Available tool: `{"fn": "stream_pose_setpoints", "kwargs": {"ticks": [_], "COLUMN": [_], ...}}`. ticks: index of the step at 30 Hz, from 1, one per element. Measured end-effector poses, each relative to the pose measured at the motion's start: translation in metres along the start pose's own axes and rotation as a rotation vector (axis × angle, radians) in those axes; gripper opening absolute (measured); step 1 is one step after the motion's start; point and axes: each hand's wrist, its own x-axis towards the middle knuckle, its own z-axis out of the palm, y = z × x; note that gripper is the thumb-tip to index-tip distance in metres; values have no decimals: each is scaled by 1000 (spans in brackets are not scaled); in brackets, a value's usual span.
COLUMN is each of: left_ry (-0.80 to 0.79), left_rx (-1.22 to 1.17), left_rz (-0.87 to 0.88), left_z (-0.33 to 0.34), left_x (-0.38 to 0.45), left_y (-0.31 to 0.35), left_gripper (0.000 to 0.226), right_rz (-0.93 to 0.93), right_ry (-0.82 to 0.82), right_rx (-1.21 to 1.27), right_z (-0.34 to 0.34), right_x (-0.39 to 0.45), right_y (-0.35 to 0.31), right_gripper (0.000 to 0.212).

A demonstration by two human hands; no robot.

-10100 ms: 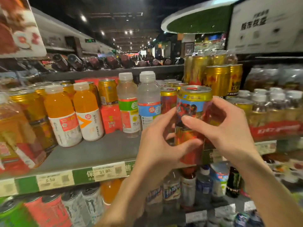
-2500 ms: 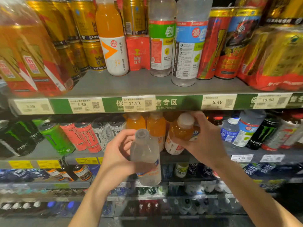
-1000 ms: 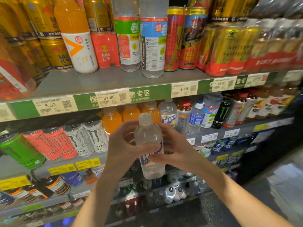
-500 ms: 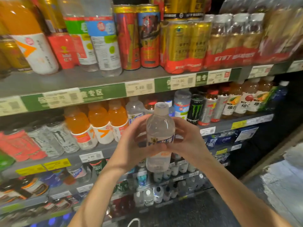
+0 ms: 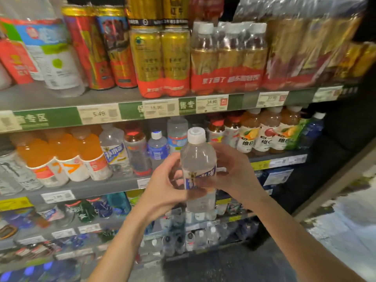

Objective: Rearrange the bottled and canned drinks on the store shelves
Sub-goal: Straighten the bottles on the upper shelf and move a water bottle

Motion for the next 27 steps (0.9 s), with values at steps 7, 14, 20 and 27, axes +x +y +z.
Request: {"fn": "stream_pose_setpoints", "kwargs": {"ticks": [7,14,20,27], "left_ry": [93,11,28,159], "left_rx": [41,81,109,266], "left_rz": [53,41,61,128], "left_z": [23,47,82,150], "left_x": [22,45,67,105], "left_y": [3,4,-6,-19], "left_gripper": [75,71,71,70], "right_rz": [-11,3,9,-3], "right_ry": [30,98,114,55], "right_rx": [-27,85,31,57], "right_z": [-22,-33,-69,-142], "right_x": [-2,-11,-5,9], "right_y": [7,18,38,74], "right_gripper": [67,72,75,70]}}
